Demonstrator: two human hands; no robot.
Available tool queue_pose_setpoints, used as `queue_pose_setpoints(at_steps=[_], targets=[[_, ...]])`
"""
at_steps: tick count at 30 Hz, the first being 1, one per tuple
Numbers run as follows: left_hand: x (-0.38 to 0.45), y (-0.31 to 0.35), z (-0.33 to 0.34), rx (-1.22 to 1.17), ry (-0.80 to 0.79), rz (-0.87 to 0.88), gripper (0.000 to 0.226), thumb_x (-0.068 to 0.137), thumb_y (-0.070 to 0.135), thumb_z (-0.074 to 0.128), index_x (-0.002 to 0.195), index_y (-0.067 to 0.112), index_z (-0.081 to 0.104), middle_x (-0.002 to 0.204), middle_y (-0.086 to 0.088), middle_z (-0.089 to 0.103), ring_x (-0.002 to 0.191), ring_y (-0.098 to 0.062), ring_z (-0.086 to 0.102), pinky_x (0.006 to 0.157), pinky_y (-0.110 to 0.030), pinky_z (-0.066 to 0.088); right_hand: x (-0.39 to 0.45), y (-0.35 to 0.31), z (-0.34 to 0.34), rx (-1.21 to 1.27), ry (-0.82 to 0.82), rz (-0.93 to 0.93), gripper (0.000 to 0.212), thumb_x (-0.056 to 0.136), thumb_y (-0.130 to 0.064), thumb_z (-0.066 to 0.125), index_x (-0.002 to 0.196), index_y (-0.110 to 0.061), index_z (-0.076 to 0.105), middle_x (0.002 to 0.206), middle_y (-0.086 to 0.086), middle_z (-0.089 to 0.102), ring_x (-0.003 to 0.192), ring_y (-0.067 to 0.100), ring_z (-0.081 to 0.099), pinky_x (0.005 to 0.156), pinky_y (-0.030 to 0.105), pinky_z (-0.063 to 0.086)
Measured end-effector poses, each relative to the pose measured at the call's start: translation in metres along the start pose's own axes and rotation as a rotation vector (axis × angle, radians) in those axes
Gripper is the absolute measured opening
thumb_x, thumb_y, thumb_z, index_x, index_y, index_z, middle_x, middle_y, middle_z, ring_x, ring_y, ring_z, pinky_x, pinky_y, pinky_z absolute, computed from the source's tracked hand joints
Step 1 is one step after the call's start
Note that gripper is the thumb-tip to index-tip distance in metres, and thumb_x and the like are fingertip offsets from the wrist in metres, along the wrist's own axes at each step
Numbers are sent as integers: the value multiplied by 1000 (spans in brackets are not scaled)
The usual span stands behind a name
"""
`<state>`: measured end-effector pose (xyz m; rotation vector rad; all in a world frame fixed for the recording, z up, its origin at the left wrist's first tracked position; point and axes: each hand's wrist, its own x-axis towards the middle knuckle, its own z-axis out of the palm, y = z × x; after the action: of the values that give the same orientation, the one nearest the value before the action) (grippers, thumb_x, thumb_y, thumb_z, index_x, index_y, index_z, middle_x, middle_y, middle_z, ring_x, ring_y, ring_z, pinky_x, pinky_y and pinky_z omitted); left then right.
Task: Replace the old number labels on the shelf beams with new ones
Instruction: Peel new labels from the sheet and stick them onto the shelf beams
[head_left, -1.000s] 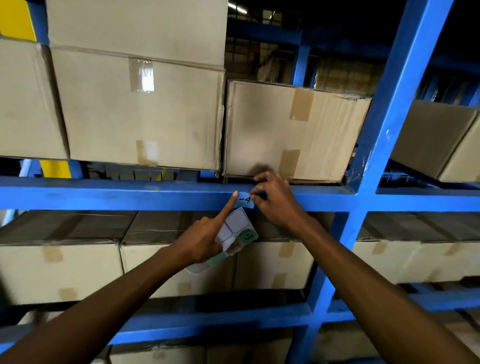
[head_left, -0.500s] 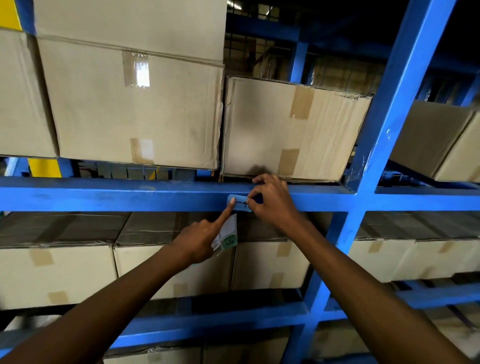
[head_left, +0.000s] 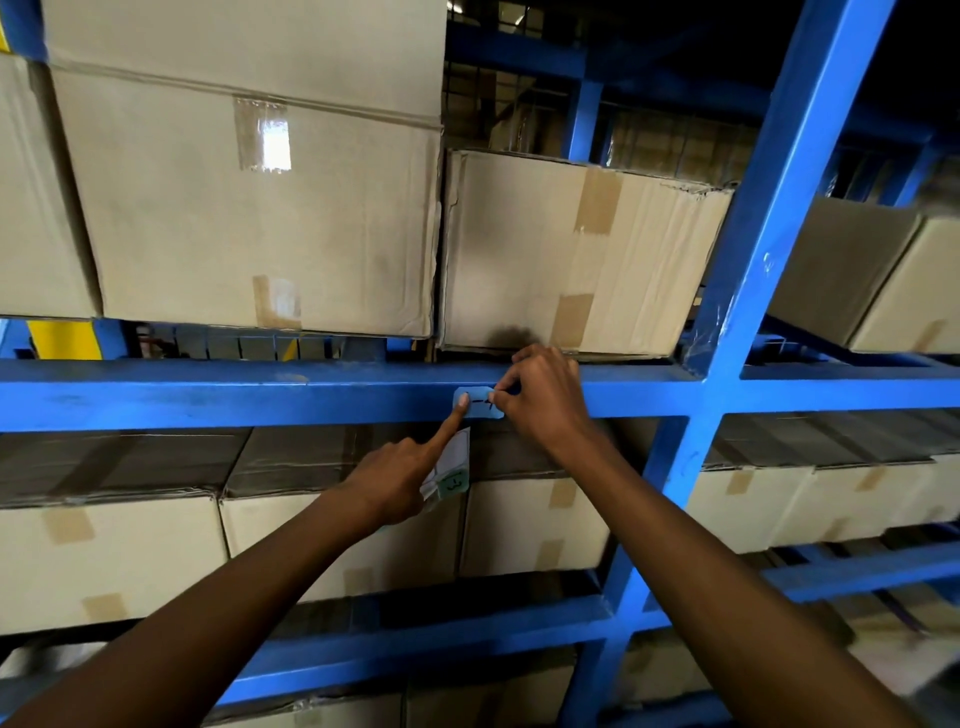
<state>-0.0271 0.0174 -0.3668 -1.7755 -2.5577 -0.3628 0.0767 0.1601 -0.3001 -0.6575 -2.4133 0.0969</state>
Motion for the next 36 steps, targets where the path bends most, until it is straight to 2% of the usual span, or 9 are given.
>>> queue_pose_setpoints(at_steps=[5,8,11,15,19,22,24,28,36], targets=[[-2,-3,-2,19,12,12,122,86,16,63,111,52,-50,128,-24,54,95,-26,64,83,-41,56,4,5,2,-1,21,158,24,70,-40,76,74,-16,75,94,7,68,103,23,56,90,40,42],[-6,2,-6,67,26,0,115,87,14,62,121,43,-44,127,-22,55,95,-26,63,83,-40,55,2,18,-6,70,2,212,26,69,-38,77,81,-17,68,103,6,65,107,24,53,91,41,42],[-3,7,-8,125,71,-1,113,87,15,61,122,38,-44,128,-19,55,99,-26,63,84,-38,53,-1,26,-13,62,-17,114,30,76,-32,72,101,-18,62,119,6,58,117,24,45,98,37,34],[3,2,-8,182,84,15,118,86,15,63,118,39,-48,125,-19,58,99,-27,63,83,-39,54,0,16,-7,65,-90,-62,35,81,-37,66,111,-20,60,122,4,55,121,21,42,101,36,27],[3,2,-7,196,73,14,117,86,14,62,120,37,-47,126,-20,57,99,-27,64,82,-39,54,-3,21,-4,97,-80,-89,30,85,-33,61,113,-22,62,121,4,57,120,21,43,101,37,26],[-1,0,-1,236,39,-3,116,86,11,61,122,39,-45,124,-21,58,95,-28,65,79,-38,55,-11,32,-4,86,-85,-73,38,86,-31,60,123,-22,57,128,4,54,123,21,41,100,35,25],[-3,-2,4,280,28,-20,114,87,9,59,122,40,-45,121,-21,60,91,-27,66,77,-38,56,-14,35,-3,32,-107,-85,49,83,-37,63,128,-23,52,131,4,51,124,21,38,101,36,24],[-2,-2,7,285,32,-18,111,88,9,58,124,38,-44,120,-20,60,91,-27,66,77,-39,56,-6,30,-1,-57,-116,-111,58,74,-50,68,122,-22,51,125,4,50,121,22,40,105,40,23],[-6,-8,5,307,61,-8,114,87,7,59,126,40,-43,115,-19,61,86,-25,65,73,-35,55,5,40,-4,-72,-131,-198,49,75,-47,67,114,-20,55,112,4,50,108,21,44,100,38,27]])
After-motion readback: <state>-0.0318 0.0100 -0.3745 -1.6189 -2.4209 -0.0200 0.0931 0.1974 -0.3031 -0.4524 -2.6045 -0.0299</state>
